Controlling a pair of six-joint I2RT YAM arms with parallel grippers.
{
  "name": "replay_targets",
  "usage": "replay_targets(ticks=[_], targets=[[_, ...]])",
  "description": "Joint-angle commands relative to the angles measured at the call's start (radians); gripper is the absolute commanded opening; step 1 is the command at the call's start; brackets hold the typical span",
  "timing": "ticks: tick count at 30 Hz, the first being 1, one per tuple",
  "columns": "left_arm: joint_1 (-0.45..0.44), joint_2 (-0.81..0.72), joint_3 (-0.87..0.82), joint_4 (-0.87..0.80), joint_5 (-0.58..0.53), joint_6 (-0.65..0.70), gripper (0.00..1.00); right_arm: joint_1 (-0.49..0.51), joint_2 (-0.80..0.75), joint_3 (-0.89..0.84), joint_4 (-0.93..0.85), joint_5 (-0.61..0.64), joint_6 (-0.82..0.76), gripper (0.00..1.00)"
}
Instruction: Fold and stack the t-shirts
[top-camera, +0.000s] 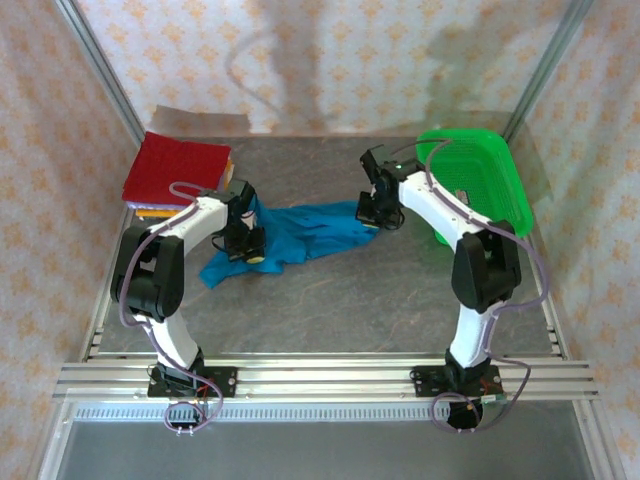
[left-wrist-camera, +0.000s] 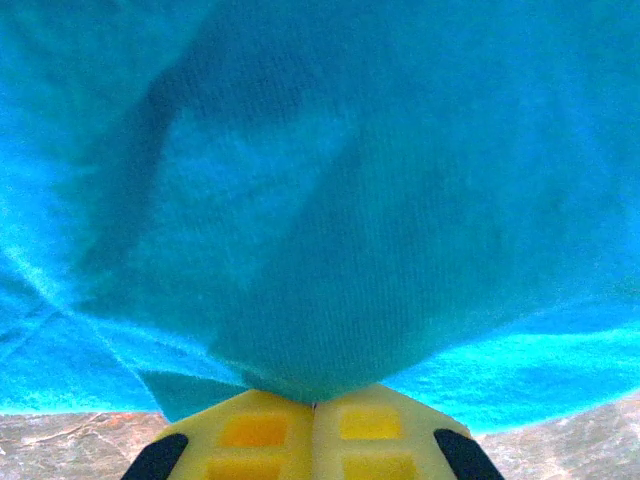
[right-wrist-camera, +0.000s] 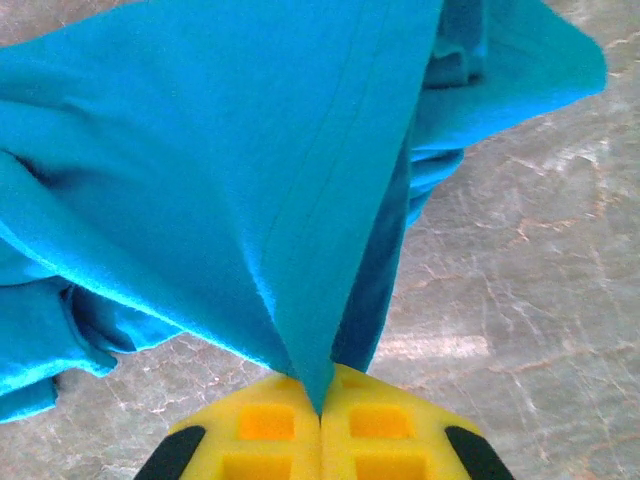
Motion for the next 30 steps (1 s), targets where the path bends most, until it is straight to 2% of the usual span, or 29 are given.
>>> replay_targets(ticks=[1,8,12,16,18,21,24,28,30], targets=[[-0.043,-0.101,0.068,-0.060,-0.002,-0.021,0.00,-0.010,-0.102,-0.027,-0.075,0.053,-0.010,0.00],[-0.250,-0.178,0.156,-0.130,0.017,-0.144,0.00,-0.030,-0.272,-0.099,-0.124,0.071,0.000,0.00],[-0.370,-0.140,0.145,0.004,0.093,-0.250,0.00,-0.052,-0.323,-0.146,-0.114,0.053,0.014,0.00],[-0.470,-0.008,0.167,0.114,0.185,-0.309,0.00,-0.082,-0.313,-0.172,-0.095,0.044,0.009,0.00],[-0.506,0.035,0.190,0.109,0.181,-0.297,0.18,-0.086,-0.301,-0.177,-0.091,0.052,0.002,0.00],[-0.527,0.034,0.223,0.063,0.124,-0.257,0.32,-0.090,-0.288,-0.182,-0.094,0.055,-0.008,0.00],[-0.522,-0.017,0.237,0.012,0.047,-0.219,0.39,-0.094,-0.284,-0.199,-0.082,0.052,-0.010,0.00],[-0.481,-0.088,0.217,-0.096,-0.086,-0.173,0.39,-0.094,-0.278,-0.207,-0.076,0.044,-0.009,0.00],[-0.438,-0.139,0.145,-0.070,-0.091,-0.182,0.39,-0.094,-0.276,-0.206,-0.070,0.041,-0.009,0.00]])
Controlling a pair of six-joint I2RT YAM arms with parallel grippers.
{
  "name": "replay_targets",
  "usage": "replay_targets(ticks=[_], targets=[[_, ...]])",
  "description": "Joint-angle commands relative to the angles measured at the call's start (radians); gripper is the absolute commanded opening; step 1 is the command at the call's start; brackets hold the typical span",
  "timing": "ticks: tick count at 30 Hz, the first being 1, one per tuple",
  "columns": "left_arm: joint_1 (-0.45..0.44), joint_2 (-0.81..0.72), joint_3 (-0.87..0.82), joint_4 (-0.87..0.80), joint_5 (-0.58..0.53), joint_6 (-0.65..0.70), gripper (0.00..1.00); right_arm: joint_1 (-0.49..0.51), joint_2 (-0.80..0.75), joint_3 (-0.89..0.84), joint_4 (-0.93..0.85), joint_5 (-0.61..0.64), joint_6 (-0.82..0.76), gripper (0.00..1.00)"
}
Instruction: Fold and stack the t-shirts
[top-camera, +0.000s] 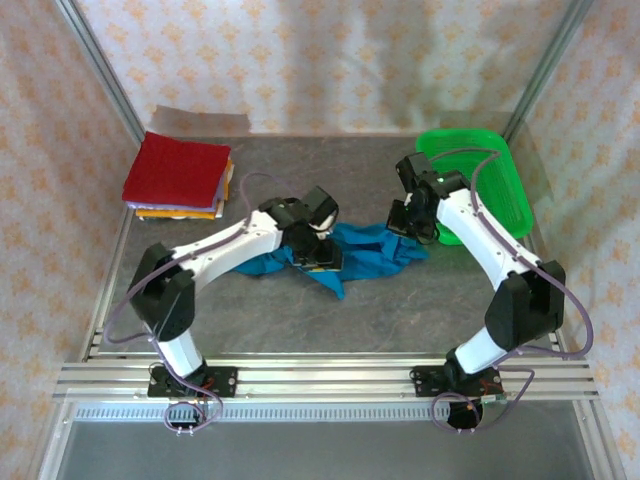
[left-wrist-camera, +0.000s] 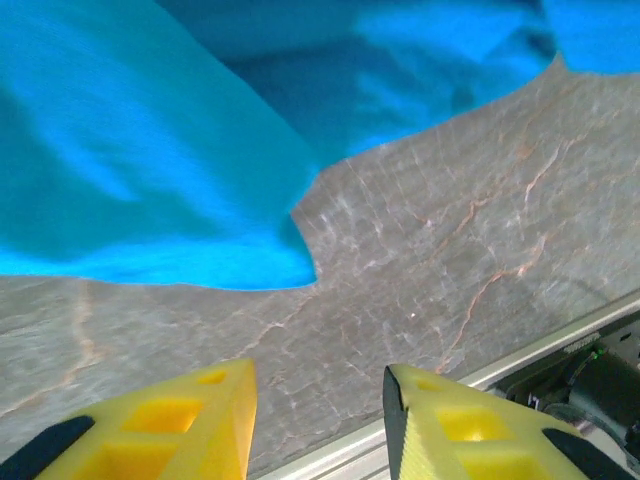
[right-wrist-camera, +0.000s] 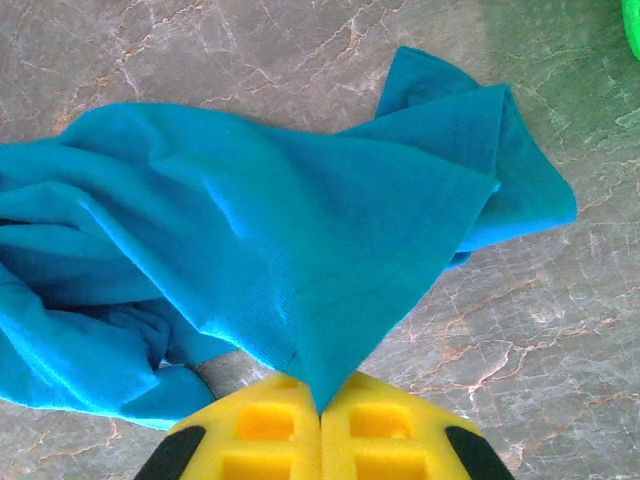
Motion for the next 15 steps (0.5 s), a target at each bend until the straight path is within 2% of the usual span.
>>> replay_targets(ticks=[1,5,9,15], targets=[[0.077,-0.099,-0.094,-0.038,-0.098,0.016,0.39,-0.006,0.012,-0.010,0.008,0.008,-0.008,0.00],[0.170,-0.190,-0.227,0.075,-0.099,-0.024,0.39,-0.005,0.024,-0.001,0.007,0.003,-0.013,0.00],[0.251,-0.194,-0.314,0.189,-0.015,-0.067,0.39,-0.005,0.029,0.002,0.008,-0.006,-0.013,0.00],[0.283,-0.125,-0.343,0.292,0.041,-0.078,0.39,-0.006,0.030,0.016,-0.006,-0.005,-0.018,0.00]])
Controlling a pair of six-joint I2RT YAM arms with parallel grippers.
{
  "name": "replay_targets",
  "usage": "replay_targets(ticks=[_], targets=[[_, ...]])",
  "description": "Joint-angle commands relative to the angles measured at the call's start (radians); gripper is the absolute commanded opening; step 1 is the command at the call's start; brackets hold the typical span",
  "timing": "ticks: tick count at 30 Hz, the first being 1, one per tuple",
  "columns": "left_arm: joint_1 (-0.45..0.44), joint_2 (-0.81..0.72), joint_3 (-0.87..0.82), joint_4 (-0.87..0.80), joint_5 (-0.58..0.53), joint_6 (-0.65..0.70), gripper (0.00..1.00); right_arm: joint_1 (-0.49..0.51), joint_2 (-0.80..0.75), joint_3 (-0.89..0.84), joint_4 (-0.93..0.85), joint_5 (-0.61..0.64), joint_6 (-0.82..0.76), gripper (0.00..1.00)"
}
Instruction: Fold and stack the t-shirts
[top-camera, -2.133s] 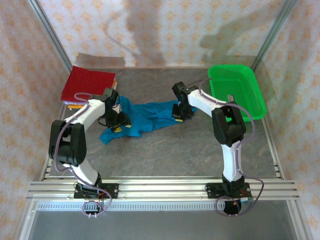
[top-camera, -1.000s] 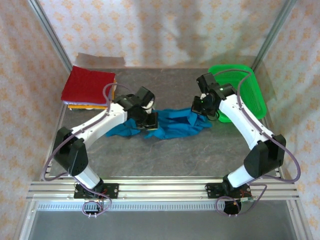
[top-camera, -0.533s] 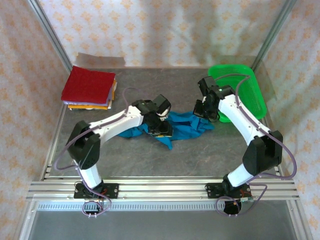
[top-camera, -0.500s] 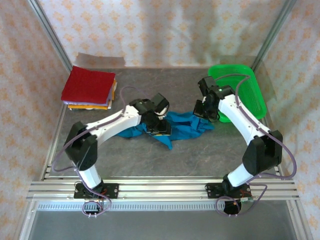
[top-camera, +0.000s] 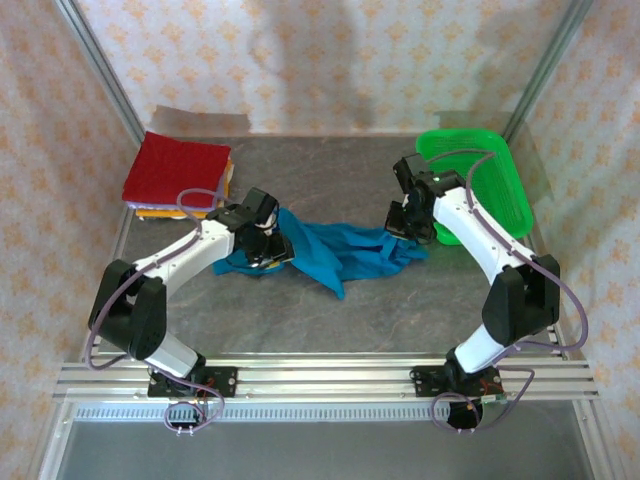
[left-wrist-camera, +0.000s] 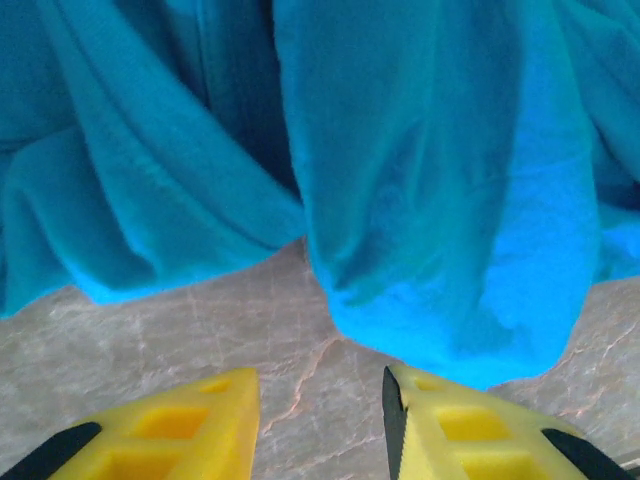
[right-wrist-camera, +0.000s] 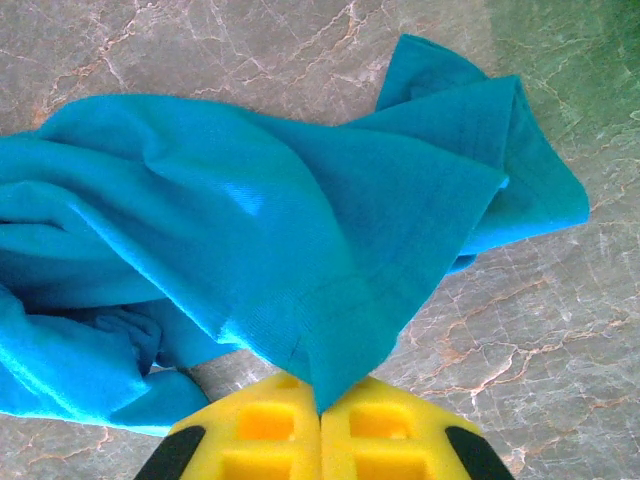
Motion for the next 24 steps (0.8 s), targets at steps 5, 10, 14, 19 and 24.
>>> replay_targets(ticks=[5,10,14,19,24], targets=[[0.007,0.067,0.016,0.122,0.051,-0.020,0.39,-0.006,-0.009,0.018,-0.018,0.007,-0.014,0.00],[0.008,0.105,0.026,0.116,0.036,-0.008,0.33,-0.009,-0.011,0.022,-0.022,0.006,-0.015,0.00],[0.008,0.108,0.040,0.135,0.047,-0.014,0.08,-0.009,-0.019,0.029,-0.027,0.006,-0.016,0.00],[0.021,0.016,0.136,0.046,-0.004,0.003,0.00,-0.012,-0.068,0.041,-0.040,0.007,-0.010,0.00],[0.088,-0.118,0.359,-0.123,-0.083,0.038,0.00,-0.011,-0.180,0.040,-0.065,0.024,0.005,0.00]])
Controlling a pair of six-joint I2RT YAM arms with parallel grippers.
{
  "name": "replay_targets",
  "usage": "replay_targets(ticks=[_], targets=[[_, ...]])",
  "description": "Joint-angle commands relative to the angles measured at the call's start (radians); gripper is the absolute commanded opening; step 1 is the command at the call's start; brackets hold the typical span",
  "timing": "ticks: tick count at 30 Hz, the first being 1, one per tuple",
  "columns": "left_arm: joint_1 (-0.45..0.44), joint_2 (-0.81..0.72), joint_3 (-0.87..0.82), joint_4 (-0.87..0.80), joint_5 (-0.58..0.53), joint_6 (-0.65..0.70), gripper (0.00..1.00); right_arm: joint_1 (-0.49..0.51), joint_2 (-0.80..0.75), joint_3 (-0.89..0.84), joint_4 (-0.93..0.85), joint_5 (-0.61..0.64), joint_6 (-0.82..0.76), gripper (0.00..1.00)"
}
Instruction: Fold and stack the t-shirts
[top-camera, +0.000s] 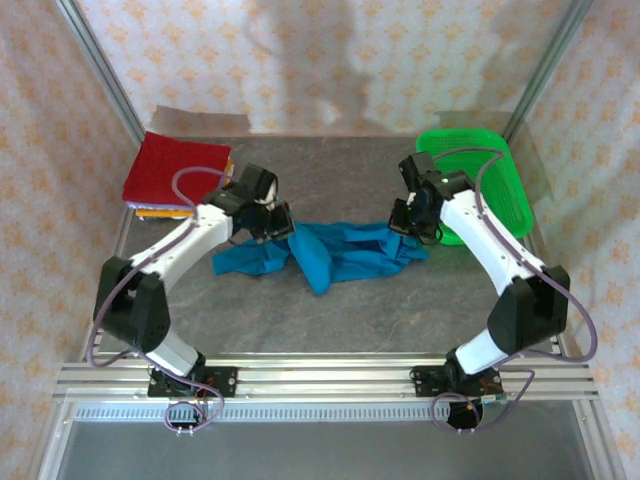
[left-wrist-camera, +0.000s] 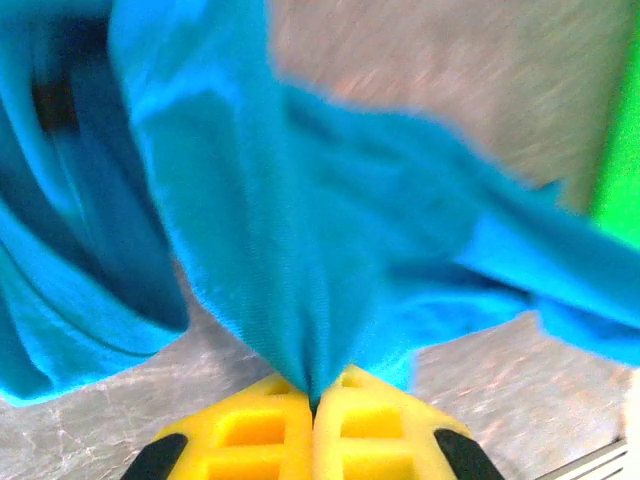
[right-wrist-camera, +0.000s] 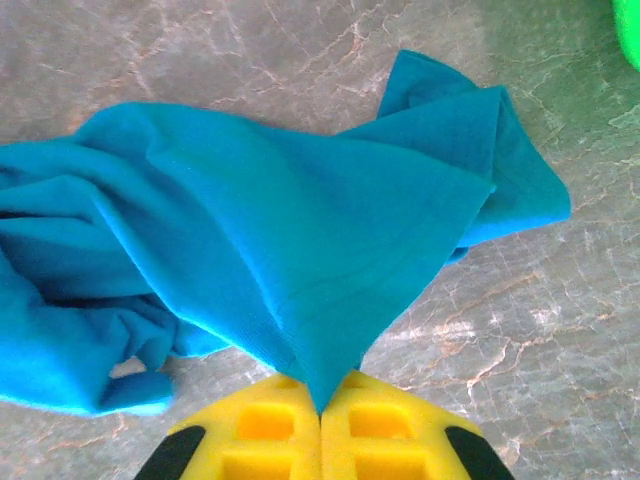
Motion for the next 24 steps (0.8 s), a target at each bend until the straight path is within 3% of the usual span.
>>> replay_targets(ticks=[1,12,17,21,24], targets=[[0.058,-0.135,0.179,-0.134,-0.088,0.039,0.00,-0.005,-0.117,0.035,-0.046,0.025,0.011,0.00],[0.189,-0.253,0.592,-0.267,-0.208,0.072,0.00,-0.004,-0.332,0.169,-0.099,0.075,0.026,0.00],[0.190,-0.267,0.742,-0.252,-0.198,0.132,0.00,-0.005,-0.458,0.255,0.096,0.050,0.096,0.00],[0.190,-0.276,0.843,-0.303,-0.263,0.202,0.00,-0.005,-0.391,0.450,-0.067,0.162,0.116,0.00],[0.190,-0.285,0.882,-0.361,-0.319,0.229,0.00,-0.005,-0.398,0.439,-0.124,0.208,0.153,0.00]])
